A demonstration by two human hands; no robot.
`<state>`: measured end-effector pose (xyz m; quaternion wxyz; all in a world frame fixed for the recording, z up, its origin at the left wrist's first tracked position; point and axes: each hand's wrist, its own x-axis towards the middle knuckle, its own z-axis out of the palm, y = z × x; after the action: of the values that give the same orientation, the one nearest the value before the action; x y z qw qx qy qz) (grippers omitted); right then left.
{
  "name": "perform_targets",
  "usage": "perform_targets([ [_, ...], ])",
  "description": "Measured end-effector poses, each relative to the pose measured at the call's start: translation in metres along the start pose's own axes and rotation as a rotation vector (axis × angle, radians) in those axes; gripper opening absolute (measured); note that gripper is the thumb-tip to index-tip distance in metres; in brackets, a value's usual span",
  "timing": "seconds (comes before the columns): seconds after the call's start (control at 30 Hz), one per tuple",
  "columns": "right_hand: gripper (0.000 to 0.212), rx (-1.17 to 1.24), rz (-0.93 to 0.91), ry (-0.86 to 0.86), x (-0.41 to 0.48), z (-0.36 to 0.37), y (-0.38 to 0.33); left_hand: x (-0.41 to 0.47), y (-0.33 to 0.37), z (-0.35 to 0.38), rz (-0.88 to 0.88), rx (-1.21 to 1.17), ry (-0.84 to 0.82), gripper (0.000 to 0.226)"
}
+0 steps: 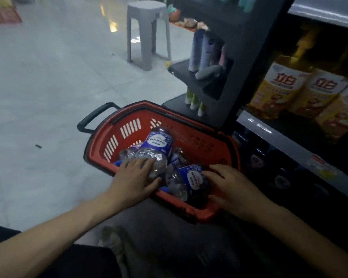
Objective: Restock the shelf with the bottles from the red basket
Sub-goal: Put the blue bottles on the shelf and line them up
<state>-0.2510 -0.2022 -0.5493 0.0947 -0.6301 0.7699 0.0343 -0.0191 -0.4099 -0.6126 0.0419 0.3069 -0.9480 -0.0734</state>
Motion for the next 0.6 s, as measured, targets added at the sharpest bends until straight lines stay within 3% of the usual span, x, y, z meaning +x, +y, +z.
perform_targets([
  [0.17,0.076,-0.08,-0.128,-0.004,0.08,-0.006,-0.038,0.001,-0.029,-0.011,-0.128,-0.007,0.048,0.075],
  [0.37,0.114,-0.368,-0.272,-0.06,0.171,-0.007,-0.065,0.0,-0.054,-0.013,-0.126,-0.04,0.108,0.06],
  [0.53,0.116,-0.489,-0.497,-0.1,0.208,0.014,-0.083,-0.002,-0.067,-0.013,-0.105,-0.063,0.156,0.059],
  [0.6,0.127,-0.55,-0.54,-0.073,0.214,0.029,-0.082,-0.001,-0.069,-0.013,-0.107,-0.08,0.156,0.058],
])
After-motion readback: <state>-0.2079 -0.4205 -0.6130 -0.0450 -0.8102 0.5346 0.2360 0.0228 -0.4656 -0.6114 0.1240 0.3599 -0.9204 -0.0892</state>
